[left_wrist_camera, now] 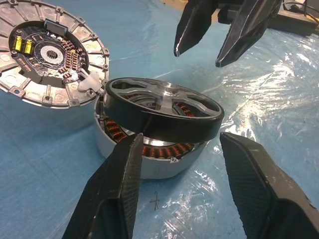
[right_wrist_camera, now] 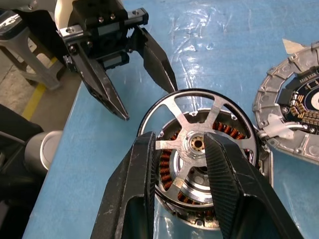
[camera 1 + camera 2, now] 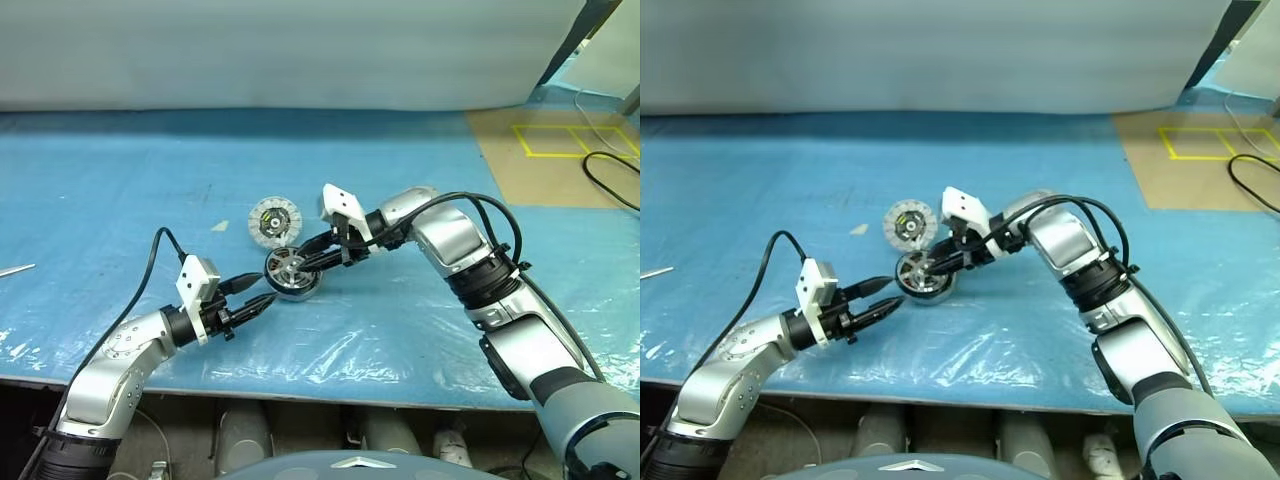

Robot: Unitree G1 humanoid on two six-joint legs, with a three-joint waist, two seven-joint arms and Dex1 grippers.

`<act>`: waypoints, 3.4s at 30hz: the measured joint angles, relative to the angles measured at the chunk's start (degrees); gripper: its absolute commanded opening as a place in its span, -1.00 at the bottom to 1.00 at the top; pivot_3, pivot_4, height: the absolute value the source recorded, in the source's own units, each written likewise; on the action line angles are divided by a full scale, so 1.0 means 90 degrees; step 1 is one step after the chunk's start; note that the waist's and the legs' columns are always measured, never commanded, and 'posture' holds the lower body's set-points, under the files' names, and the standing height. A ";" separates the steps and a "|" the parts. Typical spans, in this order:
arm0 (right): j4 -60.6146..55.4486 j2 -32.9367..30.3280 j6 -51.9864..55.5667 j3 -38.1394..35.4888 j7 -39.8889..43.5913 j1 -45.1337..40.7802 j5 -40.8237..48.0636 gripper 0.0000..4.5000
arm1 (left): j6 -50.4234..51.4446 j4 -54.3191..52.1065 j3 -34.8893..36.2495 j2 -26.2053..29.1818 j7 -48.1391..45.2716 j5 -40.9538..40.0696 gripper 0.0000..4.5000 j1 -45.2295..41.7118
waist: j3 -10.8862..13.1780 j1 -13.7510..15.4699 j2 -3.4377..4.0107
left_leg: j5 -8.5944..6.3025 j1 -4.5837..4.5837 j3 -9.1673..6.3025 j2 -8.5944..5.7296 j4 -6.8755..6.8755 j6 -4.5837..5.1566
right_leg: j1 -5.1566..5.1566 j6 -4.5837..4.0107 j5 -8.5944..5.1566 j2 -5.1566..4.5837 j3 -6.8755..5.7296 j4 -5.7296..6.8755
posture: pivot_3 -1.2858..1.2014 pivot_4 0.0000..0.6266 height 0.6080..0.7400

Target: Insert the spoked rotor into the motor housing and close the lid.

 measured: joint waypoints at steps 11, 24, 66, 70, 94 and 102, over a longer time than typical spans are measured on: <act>0.0019 0.0115 0.0069 0.0327 -0.0055 -0.0083 -0.0166 0.47 | 0.0022 -0.0082 0.0227 0.0152 -0.0015 -0.0074 0.15 0.0231 | 0.0000 -0.0008 0.0000 | 0.0000 0.0000 0.0000 0.0001 -0.0001 0.0000 | 0.0000 0.0000 0.0000 0.0001 -0.0001 -0.0001 | 0.03 -0.52 1.00; 0.0572 0.0244 -0.0919 0.0559 -0.0210 -0.0741 -0.0604 0.47 | 0.0021 -0.0133 0.0751 0.0566 -0.0261 -0.0269 0.15 0.0447 | 0.0000 0.0034 -0.0001 | 0.0000 -0.0008 0.0000 -0.0001 -0.0003 -0.0001 | -0.0003 0.0000 0.0000 -0.0004 -0.0004 -0.0005 | 0.03 -0.52 1.00; 0.5182 0.1691 -0.5482 0.0949 0.1490 -0.2279 -0.2430 0.47 | 0.0000 -0.0465 0.0388 0.0145 0.0128 -0.0064 0.15 0.0777 | 0.0003 -0.0030 0.0000 | -0.0013 -0.0028 0.0000 0.0010 0.0006 0.0027 | -0.0022 -0.0004 -0.0002 -0.0002 -0.0013 0.0010 | 0.03 -0.52 1.00; 0.5251 0.1689 -0.5452 0.0837 0.1513 -0.2283 -0.2430 0.47 | -0.0002 -0.0465 0.0348 0.0130 0.0129 -0.0050 0.15 0.0774 | 0.0003 -0.0028 0.0000 | -0.0013 -0.0028 0.0000 0.0010 0.0006 0.0027 | -0.0022 -0.0005 -0.0002 -0.0002 -0.0013 0.0010 | 0.03 -0.52 1.00; 0.3237 0.0981 -0.3763 0.0281 0.1638 -0.1750 -0.1738 -0.32 | -0.0137 -0.0325 0.0291 0.0112 0.0117 -0.0033 0.15 0.0549 | 0.0002 0.0005 -0.0002 | -0.0006 -0.0031 -0.0002 0.0008 0.0007 0.0037 | -0.0022 -0.0004 -0.0001 -0.0001 -0.0014 0.0011 | 0.03 -0.52 1.00; 0.1379 0.0441 -0.1939 -0.0020 0.1404 -0.0917 -0.1268 -0.32 | -0.0131 -0.0240 0.0266 0.0140 -0.0001 -0.0036 0.15 0.0374 | 0.0001 0.0004 -0.0003 | -0.0006 -0.0023 -0.0001 0.0008 0.0006 0.0015 | -0.0021 -0.0004 -0.0001 0.0001 -0.0010 0.0013 | 0.03 -0.52 1.00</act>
